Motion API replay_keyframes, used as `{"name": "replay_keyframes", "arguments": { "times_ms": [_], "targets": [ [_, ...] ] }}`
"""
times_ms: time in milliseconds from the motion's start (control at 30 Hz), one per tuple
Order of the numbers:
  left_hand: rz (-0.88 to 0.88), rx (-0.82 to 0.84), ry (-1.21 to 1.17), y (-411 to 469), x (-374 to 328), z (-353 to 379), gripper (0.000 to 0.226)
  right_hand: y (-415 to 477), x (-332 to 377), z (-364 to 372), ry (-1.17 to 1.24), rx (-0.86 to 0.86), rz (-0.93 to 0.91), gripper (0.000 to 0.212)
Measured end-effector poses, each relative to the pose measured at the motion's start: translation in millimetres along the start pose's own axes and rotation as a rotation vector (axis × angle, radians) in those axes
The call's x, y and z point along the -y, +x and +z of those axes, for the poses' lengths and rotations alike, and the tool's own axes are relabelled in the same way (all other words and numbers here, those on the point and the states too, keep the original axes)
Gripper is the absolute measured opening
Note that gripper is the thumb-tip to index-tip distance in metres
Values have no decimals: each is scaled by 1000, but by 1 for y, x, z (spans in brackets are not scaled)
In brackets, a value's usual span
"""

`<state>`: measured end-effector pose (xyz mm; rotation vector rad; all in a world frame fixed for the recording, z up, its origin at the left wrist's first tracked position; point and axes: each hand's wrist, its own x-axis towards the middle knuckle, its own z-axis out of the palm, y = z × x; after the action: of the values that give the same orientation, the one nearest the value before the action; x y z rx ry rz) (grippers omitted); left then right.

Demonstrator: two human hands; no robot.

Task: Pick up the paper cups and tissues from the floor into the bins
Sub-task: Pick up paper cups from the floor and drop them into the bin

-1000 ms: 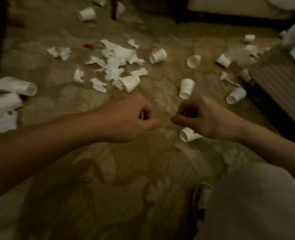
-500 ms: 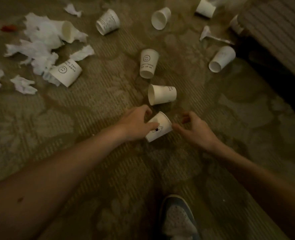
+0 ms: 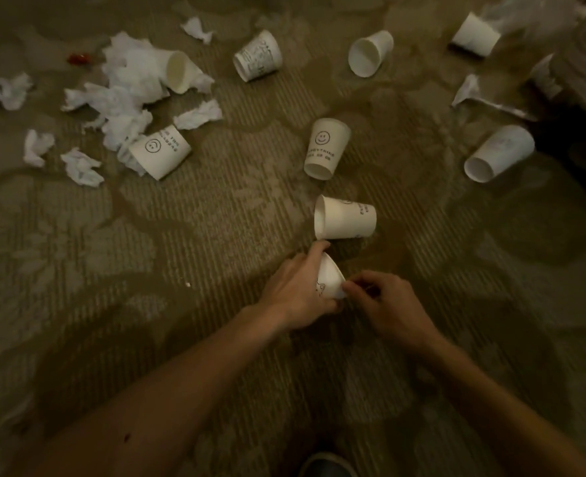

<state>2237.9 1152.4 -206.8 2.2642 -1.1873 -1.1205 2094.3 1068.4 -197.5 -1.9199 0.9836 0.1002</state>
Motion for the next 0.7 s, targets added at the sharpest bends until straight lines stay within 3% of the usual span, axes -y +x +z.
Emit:
{"name": "replay_keyframes", "arguments": {
  "times_ms": [67,200,333,433,700],
  "targets": [
    [1,-57,-66,3,0,-8,103,14,5,-6,-56,-91,-44,7],
    [-19,-92,-243,-2,4,-20,84,40,14,-25,-48,-457,-106,54],
    [-80,-102,-378,-8,15,-26,44,72,23,-33,-232,-321,-204,73],
    [-166,-180,-449,-9,22,-25,39,92,24,-31,-274,-216,-191,77],
    [-194,-198,-525,-10,28,-30,37,112,22,-25,-3,-147,39,60]
  ]
}}
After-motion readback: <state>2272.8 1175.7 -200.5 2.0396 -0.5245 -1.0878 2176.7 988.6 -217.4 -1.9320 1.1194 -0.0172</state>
